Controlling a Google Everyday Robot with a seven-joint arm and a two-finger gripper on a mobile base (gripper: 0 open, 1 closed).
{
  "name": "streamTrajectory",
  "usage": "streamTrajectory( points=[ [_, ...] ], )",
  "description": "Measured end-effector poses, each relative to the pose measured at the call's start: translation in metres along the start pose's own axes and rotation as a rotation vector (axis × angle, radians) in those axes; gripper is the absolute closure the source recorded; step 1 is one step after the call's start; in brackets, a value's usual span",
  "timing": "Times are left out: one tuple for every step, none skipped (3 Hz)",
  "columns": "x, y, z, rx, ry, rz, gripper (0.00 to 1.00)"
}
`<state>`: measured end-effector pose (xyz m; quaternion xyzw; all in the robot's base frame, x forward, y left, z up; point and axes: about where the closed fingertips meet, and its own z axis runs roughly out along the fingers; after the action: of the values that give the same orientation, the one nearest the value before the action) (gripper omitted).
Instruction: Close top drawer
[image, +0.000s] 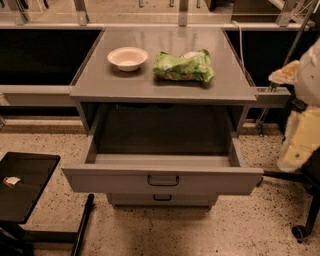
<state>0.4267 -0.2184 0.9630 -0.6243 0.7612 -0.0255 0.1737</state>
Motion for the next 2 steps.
streamTrajectory(
  points=[
    [0.033,0.025,0.04,-0.035,-0.095,-0.008,0.0],
    [0.078,0.069,0.129,-0.135,-0.281,0.081,0.0]
  ],
)
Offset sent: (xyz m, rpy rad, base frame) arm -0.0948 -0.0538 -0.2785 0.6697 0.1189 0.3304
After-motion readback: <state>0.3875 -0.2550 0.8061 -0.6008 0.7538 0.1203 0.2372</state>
